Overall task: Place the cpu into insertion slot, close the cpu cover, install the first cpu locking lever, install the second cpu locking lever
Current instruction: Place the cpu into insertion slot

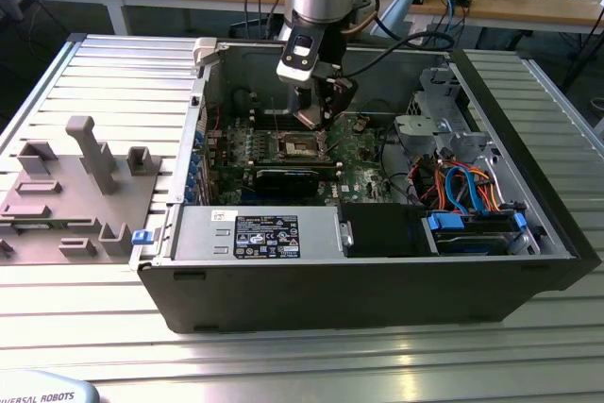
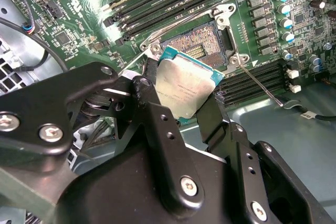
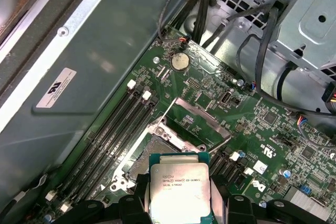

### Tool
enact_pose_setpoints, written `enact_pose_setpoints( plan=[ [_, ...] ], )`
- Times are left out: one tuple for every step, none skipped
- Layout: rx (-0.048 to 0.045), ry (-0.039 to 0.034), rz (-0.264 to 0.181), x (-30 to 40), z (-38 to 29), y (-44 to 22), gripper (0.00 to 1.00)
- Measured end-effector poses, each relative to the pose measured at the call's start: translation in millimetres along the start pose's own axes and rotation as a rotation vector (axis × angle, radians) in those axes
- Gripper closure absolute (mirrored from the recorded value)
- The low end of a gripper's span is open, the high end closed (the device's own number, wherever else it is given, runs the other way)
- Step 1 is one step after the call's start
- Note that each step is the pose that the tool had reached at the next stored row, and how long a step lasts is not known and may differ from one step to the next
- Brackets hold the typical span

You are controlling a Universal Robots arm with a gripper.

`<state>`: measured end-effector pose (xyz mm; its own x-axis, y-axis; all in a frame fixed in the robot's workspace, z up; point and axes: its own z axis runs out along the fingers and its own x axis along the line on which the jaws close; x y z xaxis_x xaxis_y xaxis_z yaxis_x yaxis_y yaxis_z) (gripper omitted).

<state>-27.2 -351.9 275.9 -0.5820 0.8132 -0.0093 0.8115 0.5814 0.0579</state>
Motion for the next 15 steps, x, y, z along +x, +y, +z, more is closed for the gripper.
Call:
enact_pose_setpoints(
  plan=[
    [-0.0001,0.0,0.001,0.0,0.1,0.0,0.45],
    [-0.0001,0.0,0.001,0.0,0.2,0.0,0.45],
    [-0.0001,-0.0001,0.001,0.0,0.2,0.0,0.45],
    [0.0,0.0,0.002,0.0,0.3,0.0,0.45],
    [0.0,-0.0001,0.002,0.0,0.4,0.0,0.45],
    [0.0,-0.0001,0.002,0.0,0.5,0.0,0.45],
    [0.0,-0.0002,0.004,0.0,0.7,-0.1,0.45],
    [0.0,-0.0003,0.005,0.0,1.1,-0.1,0.45],
    [0.0,-0.0003,0.006,0.0,1.1,-0.1,0.45],
    [0.0,-0.0003,0.006,0.0,1.1,-0.1,0.45],
    [0.0,-0.0004,0.006,0.0,1.3,-0.1,0.45],
    [0.0,-0.0003,0.007,0.0,1.4,-0.1,0.45],
    [0.0,-0.0004,0.007,0.0,1.4,-0.1,0.45],
    [0.0,-0.0004,0.008,0.0,1.6,-0.1,0.45],
    [0.0001,-0.0006,0.01,0.0,1.9,-0.1,0.45]
  ],
)
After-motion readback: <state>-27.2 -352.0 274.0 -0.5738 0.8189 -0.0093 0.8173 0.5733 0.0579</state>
